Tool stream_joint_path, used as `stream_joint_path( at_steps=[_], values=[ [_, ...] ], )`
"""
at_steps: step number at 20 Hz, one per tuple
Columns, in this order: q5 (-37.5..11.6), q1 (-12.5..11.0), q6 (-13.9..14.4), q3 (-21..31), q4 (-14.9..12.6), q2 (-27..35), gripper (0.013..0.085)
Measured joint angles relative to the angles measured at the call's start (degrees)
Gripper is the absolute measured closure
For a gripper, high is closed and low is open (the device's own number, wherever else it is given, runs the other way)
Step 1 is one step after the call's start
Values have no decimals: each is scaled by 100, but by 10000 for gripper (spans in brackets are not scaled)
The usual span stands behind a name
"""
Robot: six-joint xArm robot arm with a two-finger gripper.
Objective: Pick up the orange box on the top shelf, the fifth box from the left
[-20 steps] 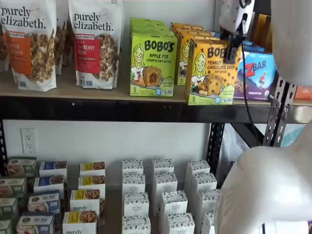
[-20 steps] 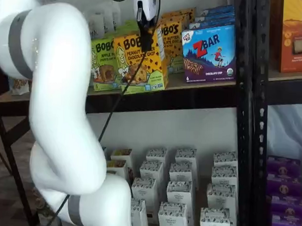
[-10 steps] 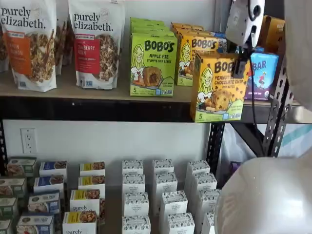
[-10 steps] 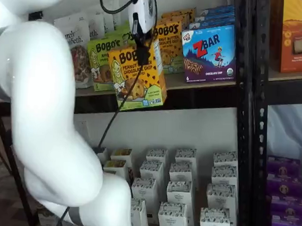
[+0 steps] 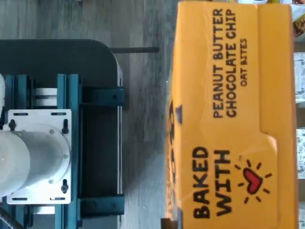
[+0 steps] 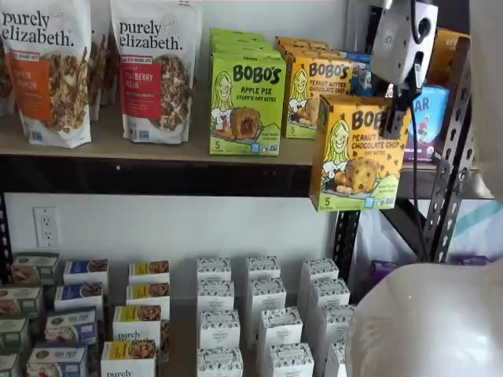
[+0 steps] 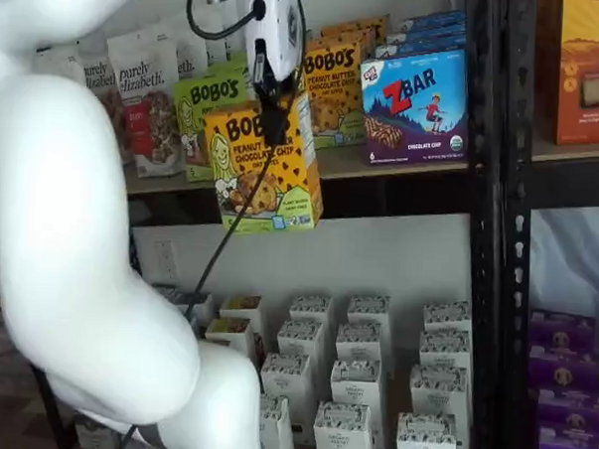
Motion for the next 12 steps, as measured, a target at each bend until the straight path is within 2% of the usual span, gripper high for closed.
stream_joint_path(
  at_steps=[12],
  values=[
    [80,-109,-70,219,132,-256,810]
  ],
)
